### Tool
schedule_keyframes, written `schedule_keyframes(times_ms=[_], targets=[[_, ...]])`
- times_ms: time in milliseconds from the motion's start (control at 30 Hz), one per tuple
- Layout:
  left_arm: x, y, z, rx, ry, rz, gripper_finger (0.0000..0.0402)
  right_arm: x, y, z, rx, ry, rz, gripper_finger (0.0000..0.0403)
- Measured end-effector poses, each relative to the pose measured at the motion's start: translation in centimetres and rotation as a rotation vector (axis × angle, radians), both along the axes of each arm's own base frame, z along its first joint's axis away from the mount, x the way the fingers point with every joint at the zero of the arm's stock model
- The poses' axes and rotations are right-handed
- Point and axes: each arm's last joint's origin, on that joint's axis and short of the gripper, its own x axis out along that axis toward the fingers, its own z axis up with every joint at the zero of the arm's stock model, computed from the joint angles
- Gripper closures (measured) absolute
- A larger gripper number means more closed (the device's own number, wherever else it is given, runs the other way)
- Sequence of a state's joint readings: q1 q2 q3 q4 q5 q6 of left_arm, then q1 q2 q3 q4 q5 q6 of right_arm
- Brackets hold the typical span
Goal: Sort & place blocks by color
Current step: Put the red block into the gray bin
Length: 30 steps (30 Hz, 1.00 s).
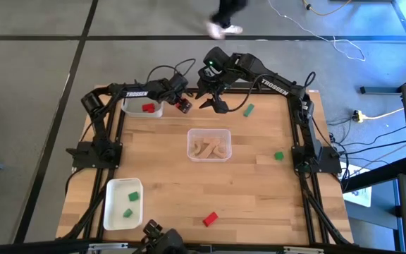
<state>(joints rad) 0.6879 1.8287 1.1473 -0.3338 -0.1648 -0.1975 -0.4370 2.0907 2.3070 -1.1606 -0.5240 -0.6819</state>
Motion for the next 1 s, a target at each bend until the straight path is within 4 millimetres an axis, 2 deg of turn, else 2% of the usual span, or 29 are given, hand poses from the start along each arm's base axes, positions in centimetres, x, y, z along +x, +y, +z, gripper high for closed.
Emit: schedule_keyframes(times_ms=[267, 400, 700, 1000], targets=[[1.4, 0.8, -0.2, -0.038, 0.060, -0.004, 0.0116, 0.0, 0.0, 0.0, -0.003, -0.006, 0.000, 0.0199], [1.9, 1.3, -0.9, -0.053, 0.084, -0.001, 0.0116, 0.1, 0.0, 0.1, -0.006, -0.012, 0.000, 0.0199], [2.2, 1.8, -2.9, -0.096, 0.157, 0.007, 0.0116, 0.1, 0.0, 0.1, -0.006, -0.012, 0.000, 0.0199], [1.9, 1.7, -3.2, -0.143, 0.166, -0.009, 0.0119, 0.1, 0.0, 0.1, -0.006, -0.013, 0.000, 0.0199]])
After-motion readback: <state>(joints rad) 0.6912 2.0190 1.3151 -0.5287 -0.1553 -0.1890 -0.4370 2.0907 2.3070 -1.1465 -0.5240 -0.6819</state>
